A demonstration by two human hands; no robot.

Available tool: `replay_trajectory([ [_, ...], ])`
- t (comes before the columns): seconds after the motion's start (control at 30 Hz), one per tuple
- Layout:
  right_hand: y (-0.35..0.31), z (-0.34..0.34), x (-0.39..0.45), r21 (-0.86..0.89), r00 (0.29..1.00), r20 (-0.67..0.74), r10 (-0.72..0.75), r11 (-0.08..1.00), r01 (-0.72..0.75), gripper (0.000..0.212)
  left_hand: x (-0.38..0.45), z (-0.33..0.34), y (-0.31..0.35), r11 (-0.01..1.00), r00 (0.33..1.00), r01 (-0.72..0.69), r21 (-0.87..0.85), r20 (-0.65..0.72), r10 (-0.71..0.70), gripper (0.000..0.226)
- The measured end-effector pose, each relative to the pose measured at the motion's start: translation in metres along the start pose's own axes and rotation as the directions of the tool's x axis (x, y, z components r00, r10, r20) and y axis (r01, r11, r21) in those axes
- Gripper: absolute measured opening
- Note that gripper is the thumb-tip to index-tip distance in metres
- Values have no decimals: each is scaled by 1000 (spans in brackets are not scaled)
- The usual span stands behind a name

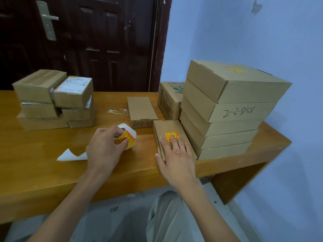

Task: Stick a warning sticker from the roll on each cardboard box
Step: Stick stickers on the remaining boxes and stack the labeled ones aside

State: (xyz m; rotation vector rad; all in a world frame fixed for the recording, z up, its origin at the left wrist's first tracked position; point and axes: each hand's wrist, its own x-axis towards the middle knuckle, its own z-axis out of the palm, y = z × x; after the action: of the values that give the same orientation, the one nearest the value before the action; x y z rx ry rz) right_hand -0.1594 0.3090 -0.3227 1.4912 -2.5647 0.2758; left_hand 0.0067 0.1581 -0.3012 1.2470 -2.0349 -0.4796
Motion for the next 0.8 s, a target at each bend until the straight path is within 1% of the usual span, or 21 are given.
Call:
replay_trajectory([
  [0.17,10,-1,10,-3,999,24,-22,1000,22,66,5,0,-5,999,999,-31,25,-44,32,29],
  [0.3,15,1,12,-4,999,30,-22,1000,22,67,8,4,-19,997,998,-53,62,-40,55,30],
  [0.4,13,0,12,-2,999,52,-18,1000,18,69,4,8,-29,993,994,-95,67,-38,98,31],
  [0.47,10,-6,12,35,996,86,-8,999,5,72,5,8,-31,993,992,-110,50,-53,112,32],
  [0.53,5,-17,14,110,992,123,3,994,-17,78,5,9,-29,994,992,-105,26,-67,107,31],
  [0.6,-3,-29,21,158,995,101,-1,987,-15,82,7,11,-28,993,990,-115,3,-77,115,29],
  [0.67,-15,-38,37,158,999,39,-20,987,14,81,11,13,-30,993,989,-122,-9,-82,121,28],
  [0.73,-27,-41,65,157,1000,-14,-22,987,24,82,13,14,-34,992,989,-120,-23,-85,118,28],
  [0.8,-36,-41,106,143,999,-51,3,990,4,84,14,16,-38,993,990,-104,-50,-105,98,29],
])
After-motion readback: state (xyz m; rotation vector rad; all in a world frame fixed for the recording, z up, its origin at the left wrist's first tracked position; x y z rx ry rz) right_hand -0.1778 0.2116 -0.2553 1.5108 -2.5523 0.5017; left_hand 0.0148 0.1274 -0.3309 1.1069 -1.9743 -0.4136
